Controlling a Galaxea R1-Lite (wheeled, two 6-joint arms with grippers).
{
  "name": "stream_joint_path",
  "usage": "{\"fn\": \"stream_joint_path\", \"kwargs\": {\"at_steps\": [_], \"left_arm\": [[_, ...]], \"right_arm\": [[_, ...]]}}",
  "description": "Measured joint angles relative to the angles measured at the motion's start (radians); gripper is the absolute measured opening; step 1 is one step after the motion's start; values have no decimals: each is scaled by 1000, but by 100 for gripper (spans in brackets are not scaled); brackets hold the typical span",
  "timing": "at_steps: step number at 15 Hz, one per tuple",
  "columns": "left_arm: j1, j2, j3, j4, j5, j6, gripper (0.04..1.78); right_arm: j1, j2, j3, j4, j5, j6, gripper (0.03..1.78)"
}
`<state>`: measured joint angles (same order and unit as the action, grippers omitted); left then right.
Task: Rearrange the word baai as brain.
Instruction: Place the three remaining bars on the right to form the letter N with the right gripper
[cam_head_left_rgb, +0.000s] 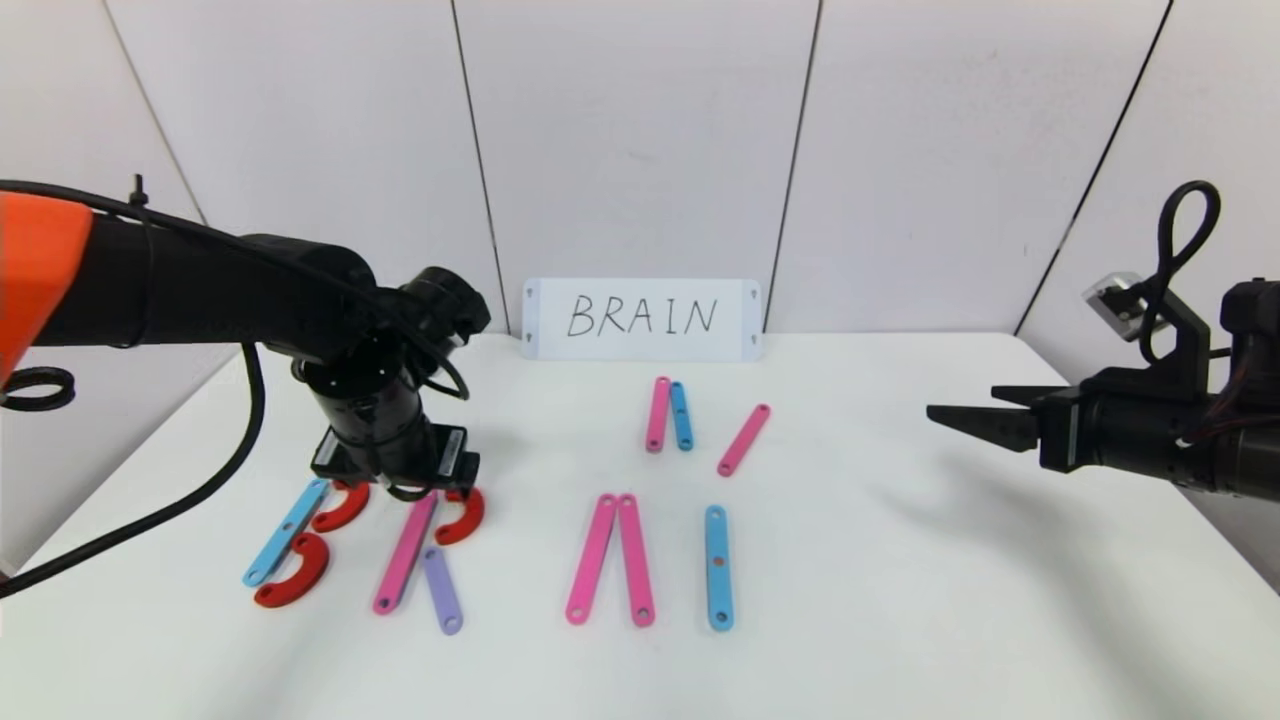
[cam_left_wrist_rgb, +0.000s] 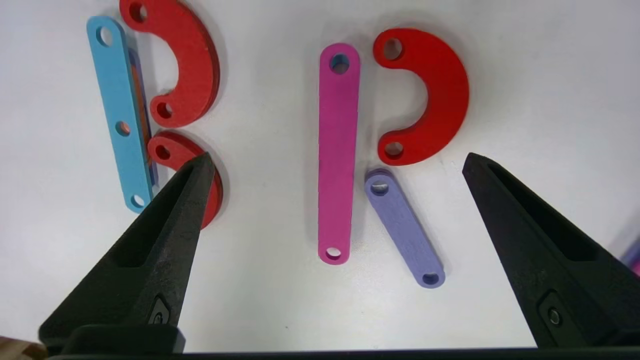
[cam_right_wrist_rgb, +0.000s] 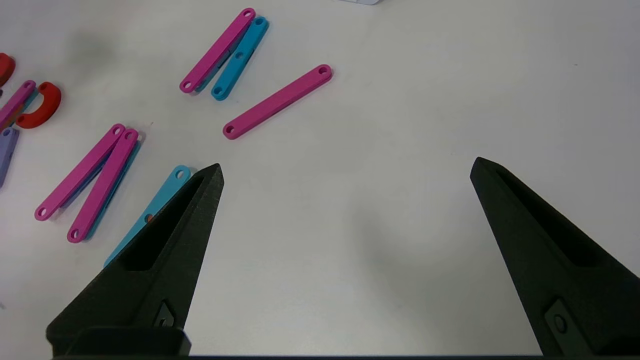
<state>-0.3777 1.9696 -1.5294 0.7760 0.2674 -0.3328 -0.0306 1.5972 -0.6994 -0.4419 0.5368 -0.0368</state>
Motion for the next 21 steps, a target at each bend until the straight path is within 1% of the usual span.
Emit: {"fn": "stream_joint_path", "kwargs": {"at_steps": [5, 8, 11, 14, 15, 16, 18, 19, 20, 21], "left_arm": [[19, -30, -122, 0, -168, 69, 174], [59, -54, -178, 0, -281, 173, 174], [82, -83, -238, 7, -349, 225, 174], [103, -136, -262, 10, -396, 228, 174], [114, -151, -268, 11, -403, 228, 174], [128, -165, -271, 12, -409, 227, 174], [172, -199, -268, 13, -450, 228, 174], [199, -216, -263, 13, -485, 230, 174], [222, -229, -263, 8, -505, 239, 174], [243, -241, -263, 1, -512, 253, 174]], "right_arm": [[1, 0, 0, 0, 0, -1, 173], [5, -5, 5, 1, 1, -1, 173], [4, -22, -5, 3, -2, 4, 173], [16, -37, -39, 32, -11, 4, 173], [21, -41, -58, 54, -13, 4, 173], [27, -49, -87, 99, -18, 5, 173], [42, -61, -176, 223, -39, 6, 173], [55, -65, -229, 294, -60, 7, 173], [79, -67, -282, 366, -92, 7, 173], [117, -65, -337, 437, -138, 10, 173]]}}
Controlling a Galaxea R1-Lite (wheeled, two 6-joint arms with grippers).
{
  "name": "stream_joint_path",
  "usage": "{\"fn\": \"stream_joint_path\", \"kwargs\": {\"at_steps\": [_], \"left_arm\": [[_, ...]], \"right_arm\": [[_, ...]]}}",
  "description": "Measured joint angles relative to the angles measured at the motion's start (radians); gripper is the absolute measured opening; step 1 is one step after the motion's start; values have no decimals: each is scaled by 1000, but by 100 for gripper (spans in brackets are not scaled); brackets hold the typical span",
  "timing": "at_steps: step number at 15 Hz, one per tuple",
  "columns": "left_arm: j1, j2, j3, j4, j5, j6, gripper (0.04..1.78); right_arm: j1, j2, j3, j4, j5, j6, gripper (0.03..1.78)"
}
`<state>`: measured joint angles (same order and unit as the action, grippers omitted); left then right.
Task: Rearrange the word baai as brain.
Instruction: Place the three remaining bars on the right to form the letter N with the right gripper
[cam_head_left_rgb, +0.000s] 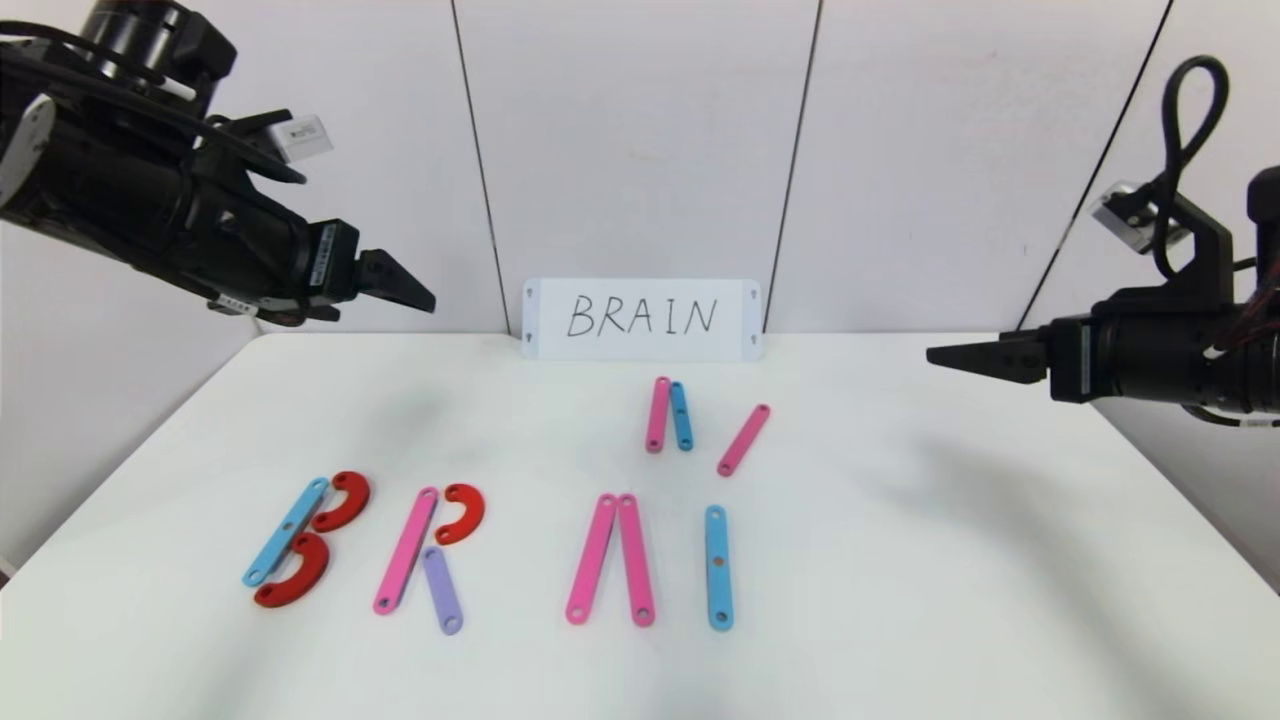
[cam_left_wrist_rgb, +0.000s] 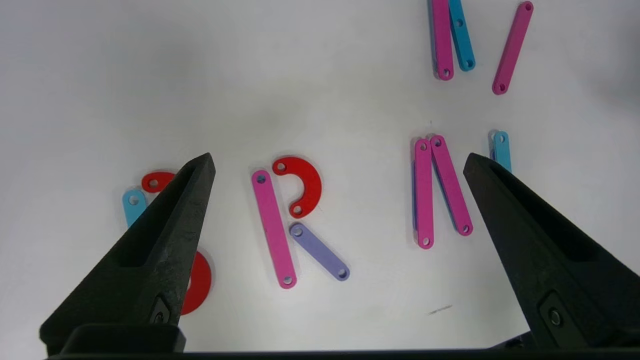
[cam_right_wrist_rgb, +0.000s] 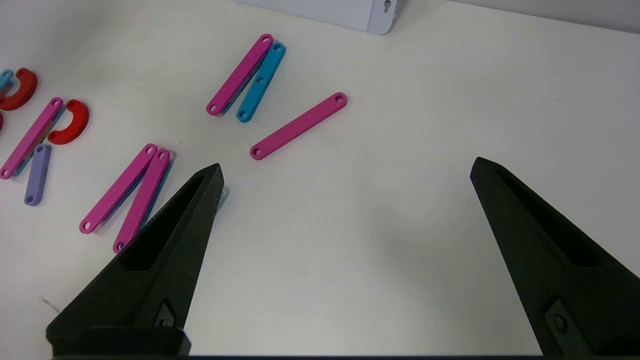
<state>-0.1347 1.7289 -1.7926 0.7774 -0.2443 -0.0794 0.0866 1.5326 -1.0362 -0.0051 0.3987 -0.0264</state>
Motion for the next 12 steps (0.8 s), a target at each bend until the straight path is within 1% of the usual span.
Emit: {"fn": "stream_joint_path", "kwargs": {"at_steps": [2, 4, 5, 6, 9, 10, 12], "left_arm": [[50, -17, -7, -3, -11, 44, 174], [96, -25, -20, -4, -55, 68, 174], [116, -26, -29, -5, -82, 71, 174], [127, -26, -36, -6, -92, 72, 174], [145, -19, -41, -21, -95, 72, 174], [150, -15, -41, -27, -96, 72, 174], [156, -8, -42, -33, -96, 72, 174]], "right_arm": [[90, 19, -84, 91, -106, 17, 173], [184, 75, -164, 106, -226, 55, 173], [225, 109, -204, 106, -271, 76, 173], [277, 160, -256, 106, -327, 102, 173], [375, 295, -381, 106, -404, 151, 173], [399, 341, -424, 106, -422, 164, 173], [436, 428, -510, 105, -437, 187, 173]]}}
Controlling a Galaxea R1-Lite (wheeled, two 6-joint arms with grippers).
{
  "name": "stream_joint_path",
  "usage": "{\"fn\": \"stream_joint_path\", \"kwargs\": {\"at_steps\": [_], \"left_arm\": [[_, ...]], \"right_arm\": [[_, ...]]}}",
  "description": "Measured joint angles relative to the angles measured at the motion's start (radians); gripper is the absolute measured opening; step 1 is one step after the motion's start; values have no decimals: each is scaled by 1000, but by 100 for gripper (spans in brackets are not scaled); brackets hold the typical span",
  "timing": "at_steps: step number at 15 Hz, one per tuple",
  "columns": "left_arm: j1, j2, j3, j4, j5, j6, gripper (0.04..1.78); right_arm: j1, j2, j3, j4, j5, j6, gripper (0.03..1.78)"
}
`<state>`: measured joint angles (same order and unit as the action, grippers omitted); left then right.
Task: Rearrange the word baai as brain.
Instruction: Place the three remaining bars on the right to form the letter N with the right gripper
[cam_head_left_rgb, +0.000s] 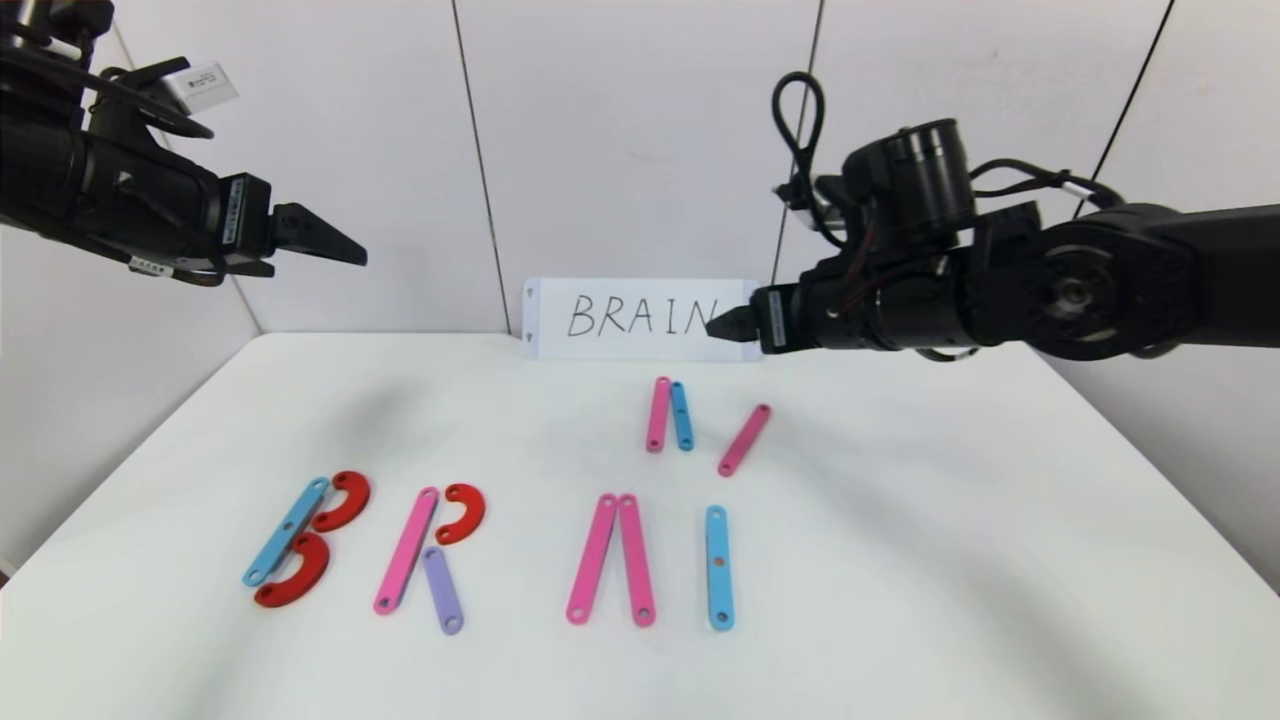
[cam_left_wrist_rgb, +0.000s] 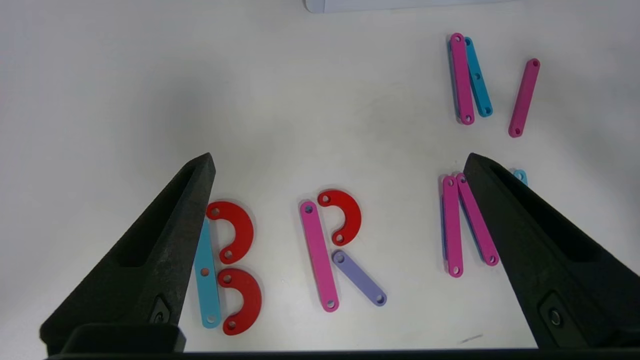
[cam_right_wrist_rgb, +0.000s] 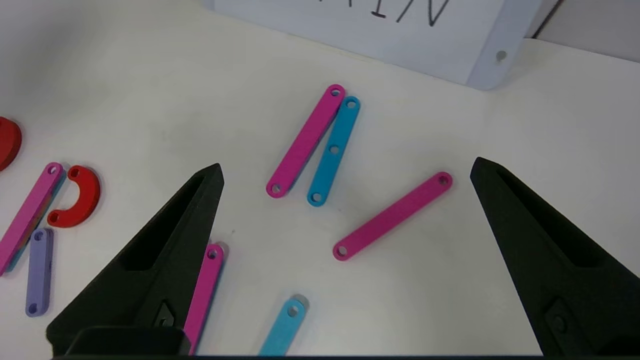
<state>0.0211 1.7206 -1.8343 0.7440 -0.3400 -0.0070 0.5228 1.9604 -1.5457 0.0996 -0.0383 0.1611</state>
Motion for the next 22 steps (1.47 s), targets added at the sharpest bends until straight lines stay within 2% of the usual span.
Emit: {"fn": "stream_joint_path", "kwargs": {"at_steps": [5, 10, 16, 22], "left_arm": [[3, 15, 0, -9, -1, 0, 174], [4, 29, 0, -8, -5, 1, 174], [-11, 50, 1, -7, -13, 3, 174], [-20, 57, 1, -7, -16, 5, 174]], "right_arm": [[52, 183, -164, -6, -3, 77, 173], [93, 315, -241, -16, -8, 116, 173], [127, 453, -328, -34, -40, 141, 173], [141, 520, -387, -35, -97, 153, 173]]}}
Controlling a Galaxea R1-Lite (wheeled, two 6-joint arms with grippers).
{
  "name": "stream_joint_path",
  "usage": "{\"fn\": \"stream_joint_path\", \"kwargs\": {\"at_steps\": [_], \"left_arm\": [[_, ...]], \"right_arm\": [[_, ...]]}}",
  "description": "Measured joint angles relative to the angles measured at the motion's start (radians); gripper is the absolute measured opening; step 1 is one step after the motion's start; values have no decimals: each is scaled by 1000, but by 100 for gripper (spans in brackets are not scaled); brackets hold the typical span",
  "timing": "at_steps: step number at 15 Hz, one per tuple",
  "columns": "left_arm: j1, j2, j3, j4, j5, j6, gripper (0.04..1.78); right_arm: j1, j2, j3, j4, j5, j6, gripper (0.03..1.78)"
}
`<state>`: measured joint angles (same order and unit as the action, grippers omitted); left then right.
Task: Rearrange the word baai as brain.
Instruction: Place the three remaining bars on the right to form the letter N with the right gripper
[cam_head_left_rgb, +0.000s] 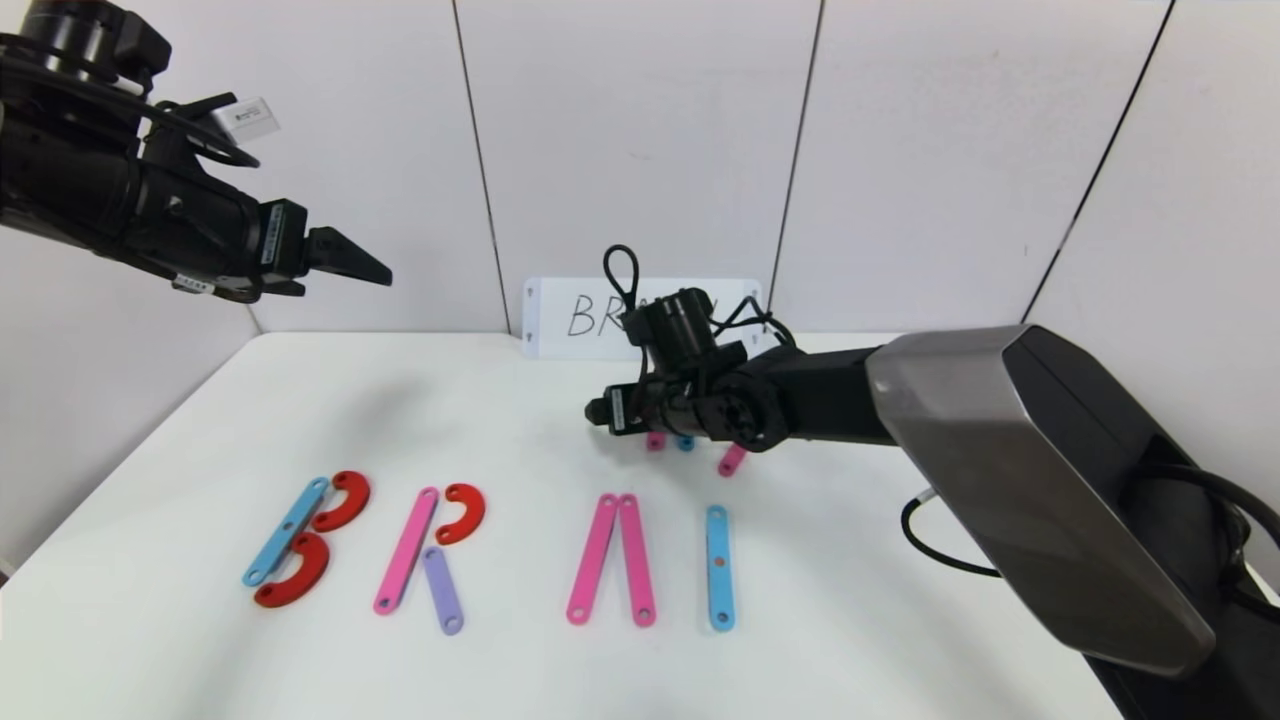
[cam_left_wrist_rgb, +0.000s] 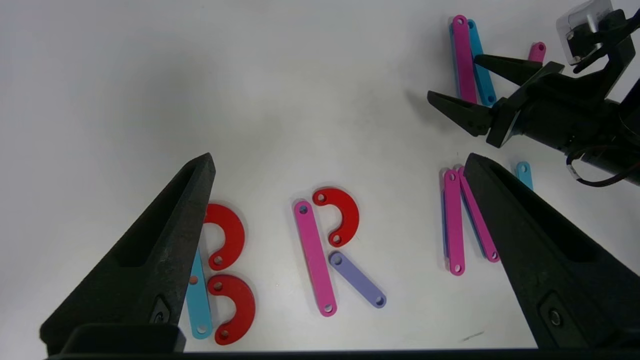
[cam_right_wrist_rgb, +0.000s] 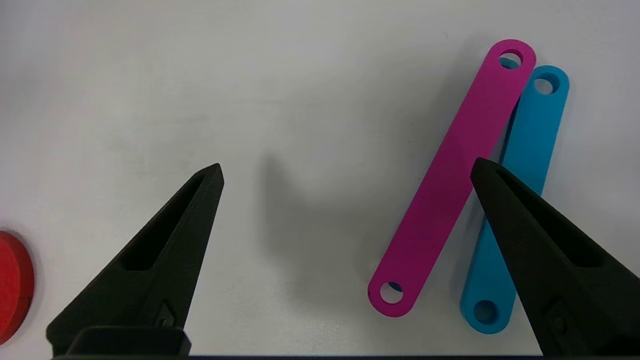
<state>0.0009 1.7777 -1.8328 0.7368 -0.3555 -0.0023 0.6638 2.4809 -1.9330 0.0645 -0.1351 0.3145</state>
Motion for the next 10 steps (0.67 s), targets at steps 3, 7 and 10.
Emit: {"fn": "stream_joint_path", "kwargs": {"at_steps": [3, 7, 10], "left_arm": [[-4, 5, 0, 0, 0, 0, 174], [-7, 6, 0, 0, 0, 0, 174], [-10, 6, 0, 0, 0, 0, 174]], "right_arm": [[1, 4, -2, 0, -24, 1, 173], [-2, 6, 1, 2, -42, 17, 173], [-4, 8, 0, 4, -41, 40, 173]]}}
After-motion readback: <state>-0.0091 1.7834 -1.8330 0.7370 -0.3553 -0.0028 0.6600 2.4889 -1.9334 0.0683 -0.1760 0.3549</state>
